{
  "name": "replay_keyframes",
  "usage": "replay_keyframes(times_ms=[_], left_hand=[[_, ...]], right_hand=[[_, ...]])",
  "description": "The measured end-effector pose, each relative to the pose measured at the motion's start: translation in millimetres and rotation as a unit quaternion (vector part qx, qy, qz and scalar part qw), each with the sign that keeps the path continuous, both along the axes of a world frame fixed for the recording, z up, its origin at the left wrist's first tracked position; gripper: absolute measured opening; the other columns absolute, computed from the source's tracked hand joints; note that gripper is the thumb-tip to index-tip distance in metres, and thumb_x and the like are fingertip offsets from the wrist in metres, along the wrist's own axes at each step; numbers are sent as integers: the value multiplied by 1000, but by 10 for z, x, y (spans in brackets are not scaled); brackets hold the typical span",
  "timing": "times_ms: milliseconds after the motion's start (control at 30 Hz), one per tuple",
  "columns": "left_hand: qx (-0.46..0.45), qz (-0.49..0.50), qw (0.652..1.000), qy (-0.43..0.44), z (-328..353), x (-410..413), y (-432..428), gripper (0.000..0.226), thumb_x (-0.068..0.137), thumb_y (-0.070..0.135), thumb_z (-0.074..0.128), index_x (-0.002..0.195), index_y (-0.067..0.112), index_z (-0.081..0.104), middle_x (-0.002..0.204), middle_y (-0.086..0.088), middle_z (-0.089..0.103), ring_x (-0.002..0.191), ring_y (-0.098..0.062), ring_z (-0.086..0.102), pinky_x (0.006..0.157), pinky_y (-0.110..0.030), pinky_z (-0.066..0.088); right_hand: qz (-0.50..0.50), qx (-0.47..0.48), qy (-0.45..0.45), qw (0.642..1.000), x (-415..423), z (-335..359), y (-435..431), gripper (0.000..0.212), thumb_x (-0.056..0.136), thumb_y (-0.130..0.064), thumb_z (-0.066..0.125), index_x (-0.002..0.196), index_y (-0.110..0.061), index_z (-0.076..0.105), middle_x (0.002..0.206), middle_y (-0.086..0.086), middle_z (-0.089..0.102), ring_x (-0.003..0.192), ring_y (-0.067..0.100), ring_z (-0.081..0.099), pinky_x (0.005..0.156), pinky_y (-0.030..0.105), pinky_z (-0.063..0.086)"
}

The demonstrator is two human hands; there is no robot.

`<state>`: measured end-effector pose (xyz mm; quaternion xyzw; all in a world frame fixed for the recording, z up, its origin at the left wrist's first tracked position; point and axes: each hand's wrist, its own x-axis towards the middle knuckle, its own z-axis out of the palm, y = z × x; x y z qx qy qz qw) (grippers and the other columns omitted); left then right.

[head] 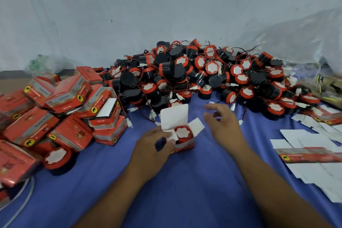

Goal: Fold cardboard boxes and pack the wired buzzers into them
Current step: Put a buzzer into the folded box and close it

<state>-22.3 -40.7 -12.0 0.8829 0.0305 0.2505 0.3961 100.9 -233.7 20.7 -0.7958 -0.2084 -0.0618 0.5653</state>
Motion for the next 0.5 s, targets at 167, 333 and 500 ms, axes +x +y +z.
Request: replay_keyframes(times_ms=[167, 333, 500], left_hand=[[-33, -45, 998, 5, 3, -2, -12, 11, 95, 26, 64, 106, 28, 65, 112, 31, 56, 104, 16, 52, 83, -7, 45], [-78, -58, 995, 25, -2, 7, 29, 17, 93, 19, 68, 99, 34, 62, 117, 34, 56, 107, 15, 54, 88, -11, 48], [-117, -64, 991, 27, -8, 5, 12, 64, 94, 18, 67, 140, 44, 31, 129, 23, 58, 114, 2, 57, 86, -16, 50]], right_hand=[[149, 169, 235, 946, 35, -89, 39, 27, 100, -17, 58, 80, -10, 74, 72, 7, 68, 64, 15, 60, 55, 23, 48], [179, 42, 173, 968, -48, -227, 181, 22, 89, -5, 73, 103, -17, 61, 92, 9, 67, 72, 13, 62, 59, 23, 50], [212, 18, 74, 974, -76, -173, 136, 52, 89, -5, 70, 120, -34, 41, 112, -6, 65, 83, 9, 63, 66, 25, 51]])
